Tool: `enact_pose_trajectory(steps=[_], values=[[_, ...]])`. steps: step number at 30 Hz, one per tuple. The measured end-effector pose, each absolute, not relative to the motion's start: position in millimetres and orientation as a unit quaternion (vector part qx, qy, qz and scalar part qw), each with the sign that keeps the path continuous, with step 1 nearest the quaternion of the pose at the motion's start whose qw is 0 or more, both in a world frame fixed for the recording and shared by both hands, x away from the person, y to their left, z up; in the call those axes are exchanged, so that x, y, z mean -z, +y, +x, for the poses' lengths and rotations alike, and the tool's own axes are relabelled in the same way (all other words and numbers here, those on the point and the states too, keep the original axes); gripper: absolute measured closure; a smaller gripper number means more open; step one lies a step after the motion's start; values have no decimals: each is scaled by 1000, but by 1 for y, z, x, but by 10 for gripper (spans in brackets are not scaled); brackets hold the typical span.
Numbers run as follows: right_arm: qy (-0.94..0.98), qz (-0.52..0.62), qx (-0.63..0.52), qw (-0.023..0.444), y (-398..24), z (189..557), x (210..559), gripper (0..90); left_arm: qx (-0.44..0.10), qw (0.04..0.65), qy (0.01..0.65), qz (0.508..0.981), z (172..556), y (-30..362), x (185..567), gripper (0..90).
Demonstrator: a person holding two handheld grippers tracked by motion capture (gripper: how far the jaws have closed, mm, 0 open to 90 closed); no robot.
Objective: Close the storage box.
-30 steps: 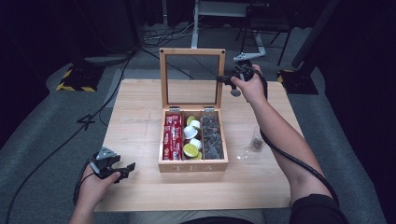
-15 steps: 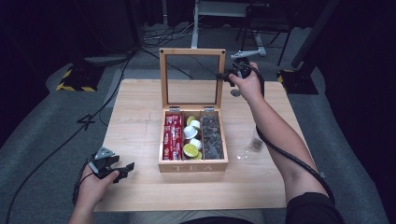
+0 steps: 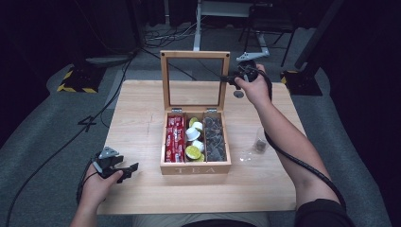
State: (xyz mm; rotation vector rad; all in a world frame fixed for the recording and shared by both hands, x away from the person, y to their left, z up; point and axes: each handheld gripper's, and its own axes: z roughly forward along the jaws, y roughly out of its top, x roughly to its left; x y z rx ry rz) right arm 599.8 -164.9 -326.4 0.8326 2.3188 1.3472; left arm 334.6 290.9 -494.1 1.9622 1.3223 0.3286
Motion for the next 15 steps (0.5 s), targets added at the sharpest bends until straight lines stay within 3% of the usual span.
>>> enact_pose_trajectory(steps=[15], values=[[813, 255, -495, 171, -175, 561, 299, 600, -120, 370, 505, 770, 344, 283, 492, 255]])
